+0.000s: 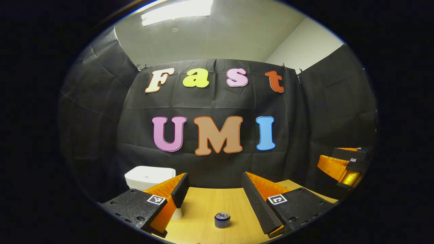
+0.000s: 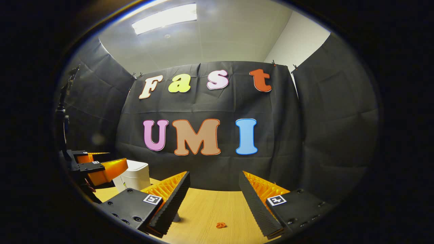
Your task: Press the lid of the desktop garbage bin to open it, pick up the crumpled paper on the desktop and throw it into the bin, then pick up the pop can on the desktop and drop it into the bin, and finally close the garbage bin lid.
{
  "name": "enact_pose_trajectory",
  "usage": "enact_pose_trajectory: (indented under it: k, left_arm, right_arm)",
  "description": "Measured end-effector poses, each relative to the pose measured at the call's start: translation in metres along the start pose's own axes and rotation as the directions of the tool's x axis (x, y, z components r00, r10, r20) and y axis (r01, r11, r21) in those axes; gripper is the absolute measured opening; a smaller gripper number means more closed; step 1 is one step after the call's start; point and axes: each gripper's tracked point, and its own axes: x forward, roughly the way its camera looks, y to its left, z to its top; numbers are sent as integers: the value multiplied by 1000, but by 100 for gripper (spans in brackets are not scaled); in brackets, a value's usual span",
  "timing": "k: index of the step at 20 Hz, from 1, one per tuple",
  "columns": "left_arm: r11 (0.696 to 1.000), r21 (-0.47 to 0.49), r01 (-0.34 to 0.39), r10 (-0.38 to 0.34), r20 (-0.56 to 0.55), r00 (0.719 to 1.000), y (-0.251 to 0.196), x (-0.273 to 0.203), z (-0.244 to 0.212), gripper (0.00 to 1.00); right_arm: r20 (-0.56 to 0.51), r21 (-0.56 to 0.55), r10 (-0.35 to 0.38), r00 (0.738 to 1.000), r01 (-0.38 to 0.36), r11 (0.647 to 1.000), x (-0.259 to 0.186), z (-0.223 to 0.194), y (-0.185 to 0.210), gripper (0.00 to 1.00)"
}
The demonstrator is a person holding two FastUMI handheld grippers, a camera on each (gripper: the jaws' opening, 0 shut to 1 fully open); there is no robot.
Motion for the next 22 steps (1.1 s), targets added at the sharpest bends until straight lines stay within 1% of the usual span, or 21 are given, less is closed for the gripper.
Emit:
enact_pose_trajectory:
  k: [3,4,5,6,7,8,9,10,11,12,13,14,15,16,17,18,19,20,21,22]
  left_arm:
    - [999,11,-41,41,1,999,6,-1,-2,93]
    - [999,10,-53,53,1,999,9,-1,-1,93]
    - [998,8,-57,57,-3,998,12,-2,-1,93]
    - [999,6,-50,50,1,999,11,-2,0,93]
    - [999,8,-45,45,7,999,13,-1,2,93]
    - [999,15,-36,36,10,999,16,1,2,93]
    - [999,24,-32,32,7,999,20,1,3,89]
    - [999,34,-32,31,4,999,25,2,1,82]
    - [999,39,-29,29,8,1000,30,5,3,70]
    - [999,42,-25,25,7,1000,33,7,4,57]
    - [999,40,-23,23,3,1000,38,9,5,44]
    - [999,34,-20,20,-3,1000,42,11,3,36]
    - [1000,25,-13,13,-10,1000,46,13,2,32]
    - [1000,18,-10,10,-20,1000,51,16,0,29]
    - [1000,10,-10,10,-28,1000,56,18,-1,22]
    - [1000,5,-11,12,-40,999,62,19,-4,18]
    - [1000,3,-20,20,-52,998,70,23,-7,13]
    - [998,5,-56,56,-64,996,85,26,-9,10]
    - [997,6,-80,81,-66,995,98,29,-9,0]
    - [996,4,-92,92,-69,993,108,34,-10,0]
  right_arm:
    - [2,-26,57,998,-56,998,-2,-4,10,96]
    - [6,-42,59,998,-59,997,-1,-3,11,96]
    - [0,-48,59,998,-59,997,1,-6,10,100]
    - [-3,-39,67,998,-67,997,2,-7,14,96]
    - [0,-29,76,997,-76,997,3,-6,22,100]
    - [6,-30,72,997,-72,997,5,-5,25,96]
    - [4,-33,59,998,-59,998,7,-5,26,96]
    - [-1,-28,54,999,-54,998,9,-6,29,96]
    - [2,-19,58,998,-58,998,9,-6,37,100]
    - [7,-19,54,998,-54,998,10,-3,41,97]
    - [6,-24,46,999,-46,999,12,-4,42,96]
    - [4,-27,42,999,-42,999,13,-4,45,96]
    - [4,-25,39,999,-39,999,14,-4,49,100]
    - [5,-24,34,999,-34,999,15,-4,52,96]
    - [5,-26,30,1000,-30,999,16,-3,54,96]
    - [4,-31,25,1000,-25,999,17,-3,56,96]
    - [2,-34,20,1000,-20,999,18,-5,57,100]
    - [0,-36,17,1000,-17,999,19,-5,59,96]
    - [0,-38,13,1000,-13,999,19,-4,60,96]
    - [1,-42,5,1000,-5,999,19,-4,60,96]
